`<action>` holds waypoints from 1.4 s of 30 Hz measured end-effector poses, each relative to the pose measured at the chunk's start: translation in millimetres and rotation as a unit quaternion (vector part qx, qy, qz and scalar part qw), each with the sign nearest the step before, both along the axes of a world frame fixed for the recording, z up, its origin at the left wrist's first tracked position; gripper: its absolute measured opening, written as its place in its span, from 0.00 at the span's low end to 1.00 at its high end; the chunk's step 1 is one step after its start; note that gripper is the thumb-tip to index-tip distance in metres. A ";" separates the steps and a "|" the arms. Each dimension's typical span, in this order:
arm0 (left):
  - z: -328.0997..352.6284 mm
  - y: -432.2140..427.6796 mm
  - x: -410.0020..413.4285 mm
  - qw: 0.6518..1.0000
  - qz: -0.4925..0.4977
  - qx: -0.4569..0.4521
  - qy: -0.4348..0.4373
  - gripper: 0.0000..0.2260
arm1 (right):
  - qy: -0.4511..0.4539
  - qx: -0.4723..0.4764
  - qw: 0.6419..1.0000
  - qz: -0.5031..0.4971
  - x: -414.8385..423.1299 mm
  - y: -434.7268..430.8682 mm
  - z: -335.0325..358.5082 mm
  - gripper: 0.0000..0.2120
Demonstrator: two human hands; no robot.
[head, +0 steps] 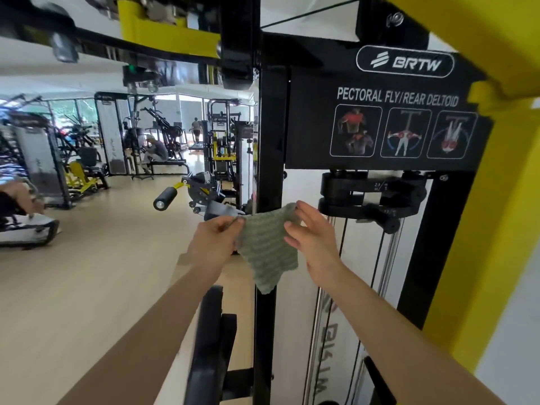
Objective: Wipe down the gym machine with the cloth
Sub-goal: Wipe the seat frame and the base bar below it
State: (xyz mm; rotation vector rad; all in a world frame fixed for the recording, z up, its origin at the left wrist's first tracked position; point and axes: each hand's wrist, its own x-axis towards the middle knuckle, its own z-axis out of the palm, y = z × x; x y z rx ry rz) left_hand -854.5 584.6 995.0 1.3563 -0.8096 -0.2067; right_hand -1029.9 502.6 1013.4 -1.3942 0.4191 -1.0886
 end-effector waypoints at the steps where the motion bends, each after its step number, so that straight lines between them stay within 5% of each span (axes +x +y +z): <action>1: 0.9 -5.7 -5.1 0.999 -0.003 -0.022 0.047 0.07 | 0.017 -0.025 1.000 0.002 3.7 0.7 -3.3 0.20; 6: -14.8 -22.1 -27.7 0.990 0.017 -0.089 0.112 0.03 | 0.032 -0.093 0.994 -0.050 17.2 1.4 -28.6 0.23; 10: -32.1 -19.3 -48.9 0.992 0.020 -0.121 0.020 0.07 | 0.051 -0.162 0.981 -0.098 22.6 2.0 -45.4 0.20; 14: -25.7 -23.3 -52.1 0.995 0.026 -0.090 -0.043 0.19 | 0.075 -0.236 0.963 -0.109 26.7 1.3 -43.6 0.28; 19: 6.5 -30.8 -47.2 0.988 0.067 -0.098 -0.099 0.21 | 0.116 -0.355 0.915 -0.154 31.2 -14.6 -18.4 0.35; 22: 26.6 -34.5 -44.1 0.985 0.065 -0.114 -0.108 0.20 | 0.157 -0.437 0.867 -0.183 31.4 -15.6 0.6 0.35; 27: 65.4 -39.5 -30.9 0.980 0.058 -0.130 -0.142 0.19 | 0.239 -0.601 0.685 -0.334 31.7 -24.4 43.1 0.33; 42: 184.5 -49.0 -18.6 0.967 0.029 -0.182 -0.174 0.13 | 0.282 -0.670 0.563 -0.392 28.2 -42.7 190.8 0.40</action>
